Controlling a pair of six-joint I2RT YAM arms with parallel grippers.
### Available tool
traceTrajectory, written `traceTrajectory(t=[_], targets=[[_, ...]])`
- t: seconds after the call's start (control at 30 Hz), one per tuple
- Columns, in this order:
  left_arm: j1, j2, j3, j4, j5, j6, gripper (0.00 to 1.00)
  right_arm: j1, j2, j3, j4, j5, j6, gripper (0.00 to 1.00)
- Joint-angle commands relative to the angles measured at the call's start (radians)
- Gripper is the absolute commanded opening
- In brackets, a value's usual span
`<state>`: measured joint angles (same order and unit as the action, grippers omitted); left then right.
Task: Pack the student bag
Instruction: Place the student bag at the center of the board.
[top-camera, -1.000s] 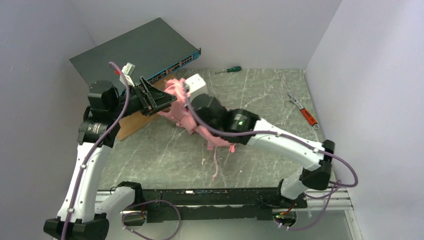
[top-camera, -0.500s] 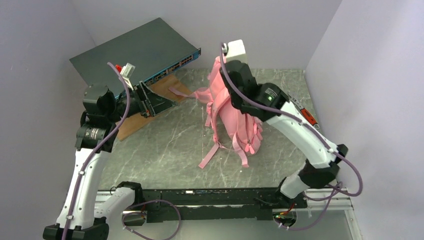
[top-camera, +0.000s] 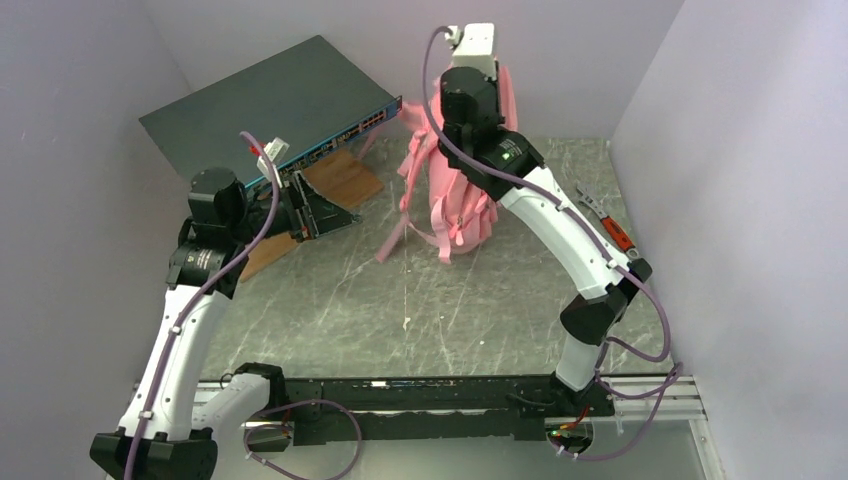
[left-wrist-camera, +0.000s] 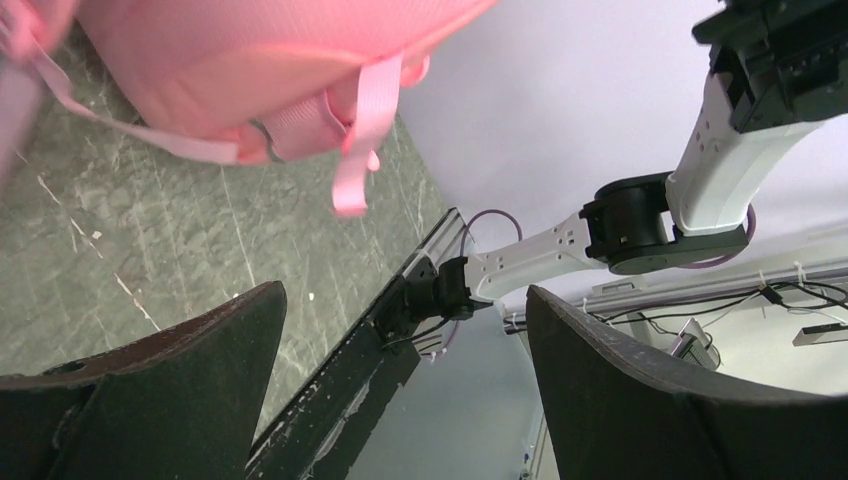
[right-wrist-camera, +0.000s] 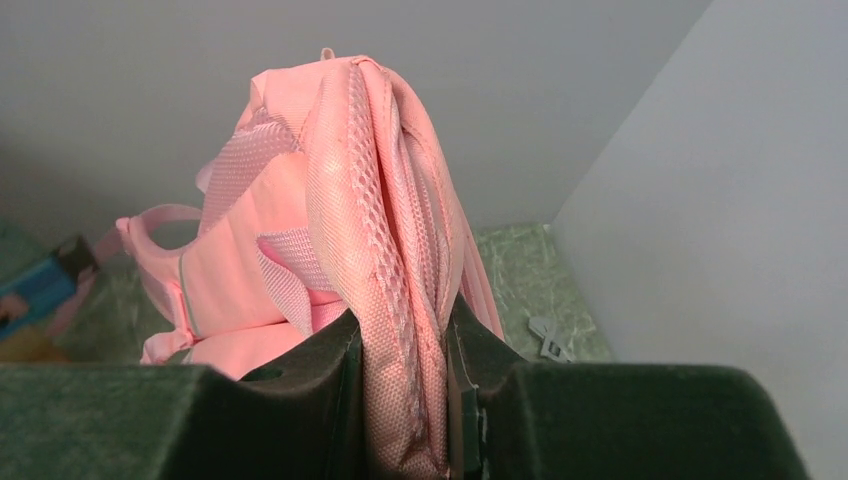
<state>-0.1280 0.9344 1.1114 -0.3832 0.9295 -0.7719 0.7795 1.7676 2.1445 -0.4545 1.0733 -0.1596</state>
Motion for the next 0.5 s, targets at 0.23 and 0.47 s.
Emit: traceTrajectory(t=[0.23,0.47], targets=[[-0.016,-0.012,-0.033,0.053,0.033,-0.001,0.93,-0.155,-0.129,-0.134,0.218,0.036,0.249,0.01],[-0.033,-0.007,-0.045,0.060,0.034,-0.014,0.93,-0.218,-0.115,-0.190,0.135,-0.081,0.314,0.29]])
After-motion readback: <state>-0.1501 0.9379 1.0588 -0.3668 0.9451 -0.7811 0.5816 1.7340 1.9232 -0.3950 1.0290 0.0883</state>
